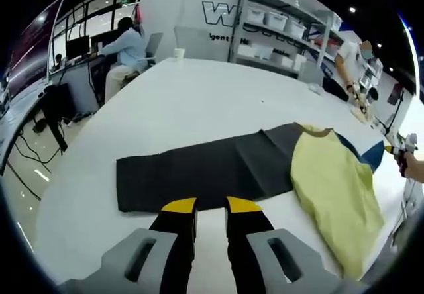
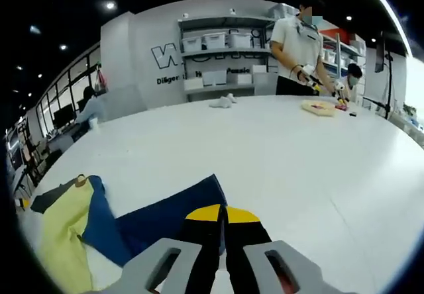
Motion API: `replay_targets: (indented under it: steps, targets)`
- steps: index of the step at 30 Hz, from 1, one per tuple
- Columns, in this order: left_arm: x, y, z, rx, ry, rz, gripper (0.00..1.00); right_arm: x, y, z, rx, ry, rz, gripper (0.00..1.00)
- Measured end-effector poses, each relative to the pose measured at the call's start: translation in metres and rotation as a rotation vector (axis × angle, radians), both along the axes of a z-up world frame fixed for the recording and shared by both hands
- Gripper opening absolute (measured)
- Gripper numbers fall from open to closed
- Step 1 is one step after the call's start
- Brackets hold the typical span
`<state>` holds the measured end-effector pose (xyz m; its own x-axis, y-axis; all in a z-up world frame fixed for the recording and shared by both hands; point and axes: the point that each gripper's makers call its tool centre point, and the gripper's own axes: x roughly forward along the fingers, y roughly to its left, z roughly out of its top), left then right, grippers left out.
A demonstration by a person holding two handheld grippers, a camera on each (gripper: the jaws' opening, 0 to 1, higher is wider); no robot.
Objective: Fold the garment on the visible template until the final outline fits inside the template.
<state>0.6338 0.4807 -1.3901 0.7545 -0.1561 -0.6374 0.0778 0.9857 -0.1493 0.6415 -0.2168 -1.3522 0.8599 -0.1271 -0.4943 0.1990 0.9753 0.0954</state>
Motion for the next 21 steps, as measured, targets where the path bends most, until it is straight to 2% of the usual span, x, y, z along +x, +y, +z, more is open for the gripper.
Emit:
replay_targets:
  steps: [9, 21]
  targets:
    - [0.000, -0.021, -0.004, -0.014, 0.012, -0.052, 0.21, -0.020, -0.016, -0.009, 0.006, 0.017, -0.081, 0.00]
    - [-0.012, -0.061, -0.007, -0.024, 0.021, -0.163, 0.28, -0.041, -0.032, -0.026, 0.009, 0.058, -0.167, 0.00]
